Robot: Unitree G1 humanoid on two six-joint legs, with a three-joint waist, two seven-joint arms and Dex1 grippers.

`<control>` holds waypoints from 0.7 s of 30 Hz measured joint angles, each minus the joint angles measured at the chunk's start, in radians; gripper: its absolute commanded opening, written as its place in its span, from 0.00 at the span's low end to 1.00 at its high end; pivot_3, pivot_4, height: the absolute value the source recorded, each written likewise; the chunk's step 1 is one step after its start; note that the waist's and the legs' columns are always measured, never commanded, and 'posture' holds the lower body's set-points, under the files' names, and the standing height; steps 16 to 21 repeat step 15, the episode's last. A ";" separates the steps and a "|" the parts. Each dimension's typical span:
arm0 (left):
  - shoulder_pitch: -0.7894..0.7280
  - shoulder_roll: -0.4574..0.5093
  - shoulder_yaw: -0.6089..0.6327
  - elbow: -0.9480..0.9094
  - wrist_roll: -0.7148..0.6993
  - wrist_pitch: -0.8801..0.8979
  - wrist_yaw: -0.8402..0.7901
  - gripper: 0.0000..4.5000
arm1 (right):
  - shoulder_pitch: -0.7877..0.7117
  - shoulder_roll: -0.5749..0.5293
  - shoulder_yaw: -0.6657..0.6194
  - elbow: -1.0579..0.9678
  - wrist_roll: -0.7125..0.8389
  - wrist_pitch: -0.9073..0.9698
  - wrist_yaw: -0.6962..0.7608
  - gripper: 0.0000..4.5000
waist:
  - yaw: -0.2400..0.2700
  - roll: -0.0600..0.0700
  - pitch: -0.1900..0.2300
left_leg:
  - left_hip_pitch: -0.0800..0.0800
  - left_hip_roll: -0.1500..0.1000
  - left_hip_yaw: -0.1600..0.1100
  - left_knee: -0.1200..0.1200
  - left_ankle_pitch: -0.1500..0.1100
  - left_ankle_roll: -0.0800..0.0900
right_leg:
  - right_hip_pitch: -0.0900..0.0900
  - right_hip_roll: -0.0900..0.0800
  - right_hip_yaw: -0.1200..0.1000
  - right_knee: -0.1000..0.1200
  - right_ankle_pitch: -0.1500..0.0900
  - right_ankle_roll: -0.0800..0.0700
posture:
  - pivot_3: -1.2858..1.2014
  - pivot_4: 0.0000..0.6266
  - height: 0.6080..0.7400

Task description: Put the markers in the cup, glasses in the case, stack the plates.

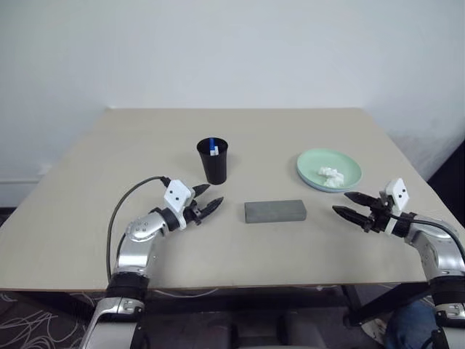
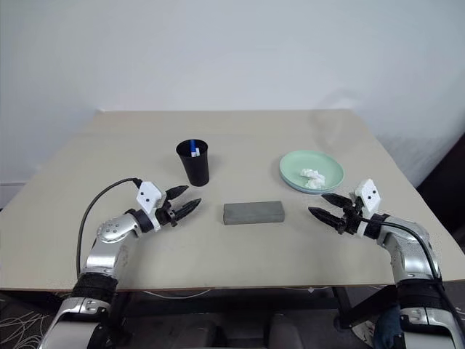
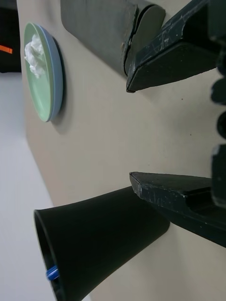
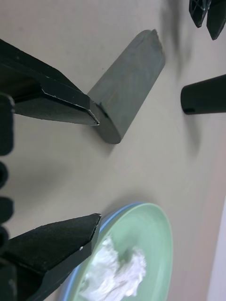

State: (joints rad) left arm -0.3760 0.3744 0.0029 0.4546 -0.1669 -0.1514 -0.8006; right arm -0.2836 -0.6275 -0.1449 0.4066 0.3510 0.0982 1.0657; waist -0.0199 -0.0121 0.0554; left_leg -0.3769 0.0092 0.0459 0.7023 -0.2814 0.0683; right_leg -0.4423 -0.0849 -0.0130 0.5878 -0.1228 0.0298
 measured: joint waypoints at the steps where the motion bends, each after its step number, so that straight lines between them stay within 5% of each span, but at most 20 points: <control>1: -0.014 -0.004 -0.005 0.014 0.006 -0.010 0.003 0.63 | 0.000 0.000 -0.001 0.007 0.000 -0.005 0.002 0.72 | 0.000 0.000 0.000 | 0.000 0.000 0.000 0.000 0.000 0.000 | 0.000 0.000 0.000 0.000 0.000 0.000 | 0.52 0.00 0.94; 21: -0.010 -0.033 -0.021 0.060 0.016 -0.046 0.021 0.63 | 0.116 -0.017 -0.061 -0.022 0.012 -0.009 -0.022 0.72 | 0.000 0.000 0.000 | 0.000 0.001 0.000 -0.001 0.000 0.000 | -0.001 0.000 0.000 0.000 0.000 0.000 | 0.52 0.00 0.94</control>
